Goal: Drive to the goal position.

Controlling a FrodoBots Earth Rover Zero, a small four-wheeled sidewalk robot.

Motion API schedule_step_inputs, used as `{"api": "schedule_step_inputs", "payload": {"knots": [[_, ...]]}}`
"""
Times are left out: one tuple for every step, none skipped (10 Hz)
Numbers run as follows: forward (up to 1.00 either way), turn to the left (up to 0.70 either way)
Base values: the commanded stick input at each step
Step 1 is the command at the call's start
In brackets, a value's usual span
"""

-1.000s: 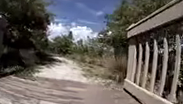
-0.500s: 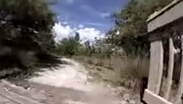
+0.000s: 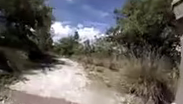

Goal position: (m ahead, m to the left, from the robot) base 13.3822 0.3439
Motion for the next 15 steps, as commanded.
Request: {"api": "schedule_step_inputs", "payload": {"knots": [[0.84, 0.18], [0.84, 0.33], [0.84, 0.34], [0.84, 0.32], [0.84, 0.0], [0.84, 0.03], [0.84, 0.11], [0.84, 0.24], [0.84, 0.17], [0.84, 0.0], [0.84, 0.0], [0.84, 0.0], [0.84, 0.0], [0.84, 0.0], [0.84, 0.0]]}}
